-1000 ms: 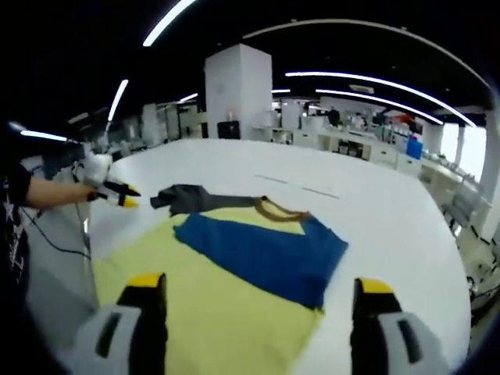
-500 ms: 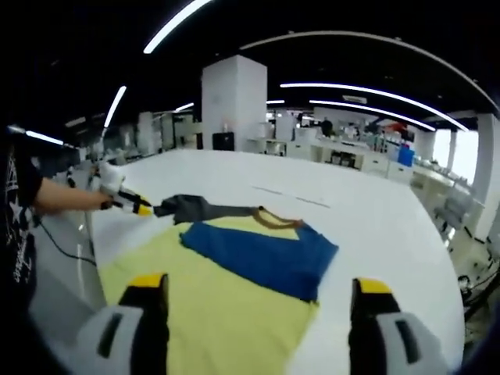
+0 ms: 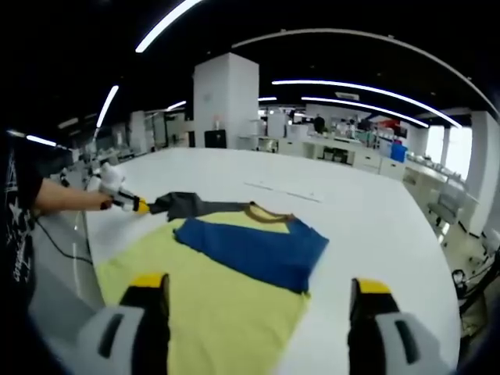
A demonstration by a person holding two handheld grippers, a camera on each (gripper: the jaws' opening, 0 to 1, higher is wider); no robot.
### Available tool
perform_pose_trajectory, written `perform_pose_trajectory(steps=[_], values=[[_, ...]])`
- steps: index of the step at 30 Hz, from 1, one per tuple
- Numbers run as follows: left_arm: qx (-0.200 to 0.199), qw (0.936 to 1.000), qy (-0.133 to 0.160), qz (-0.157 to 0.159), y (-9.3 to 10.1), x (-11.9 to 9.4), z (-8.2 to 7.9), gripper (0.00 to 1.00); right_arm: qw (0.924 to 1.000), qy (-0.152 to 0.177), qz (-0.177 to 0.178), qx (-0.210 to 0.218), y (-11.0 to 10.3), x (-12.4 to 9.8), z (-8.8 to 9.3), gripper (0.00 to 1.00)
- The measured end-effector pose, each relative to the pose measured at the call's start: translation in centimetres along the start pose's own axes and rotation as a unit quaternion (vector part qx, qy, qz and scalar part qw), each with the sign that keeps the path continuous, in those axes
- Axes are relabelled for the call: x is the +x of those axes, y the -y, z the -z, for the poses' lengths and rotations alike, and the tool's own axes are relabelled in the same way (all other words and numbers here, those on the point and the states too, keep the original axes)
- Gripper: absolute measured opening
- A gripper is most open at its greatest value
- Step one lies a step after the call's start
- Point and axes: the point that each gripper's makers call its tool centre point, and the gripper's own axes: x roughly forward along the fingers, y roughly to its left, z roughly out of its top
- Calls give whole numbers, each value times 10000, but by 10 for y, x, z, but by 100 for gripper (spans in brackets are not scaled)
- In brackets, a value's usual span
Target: Fold the garment on the visible template until the final outline fits inside the template.
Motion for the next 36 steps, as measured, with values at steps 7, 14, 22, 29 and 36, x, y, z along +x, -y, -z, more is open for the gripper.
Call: perform_pose_trajectory(steps=[7, 14, 22, 29, 36], values=[[-84, 9999, 64, -59, -4, -22, -4, 0, 9999, 13, -86, -95, -8, 3, -5, 97], [-122, 9997, 152, -143, 0, -54, -13, 0, 9995, 144, -183, -224, -15, 1, -15, 99], [-333, 9988, 278, -242, -12, -79, -19, 0, 9995, 139, -187, -234, -17, -2, -14, 99], [-625, 9973, 264, -271, -20, -93, -23, 0, 9994, 166, -177, -253, -20, -8, -16, 99], [-756, 9968, 221, -159, -15, -103, -25, 0, 9995, 204, -95, -224, -16, -12, -16, 99]])
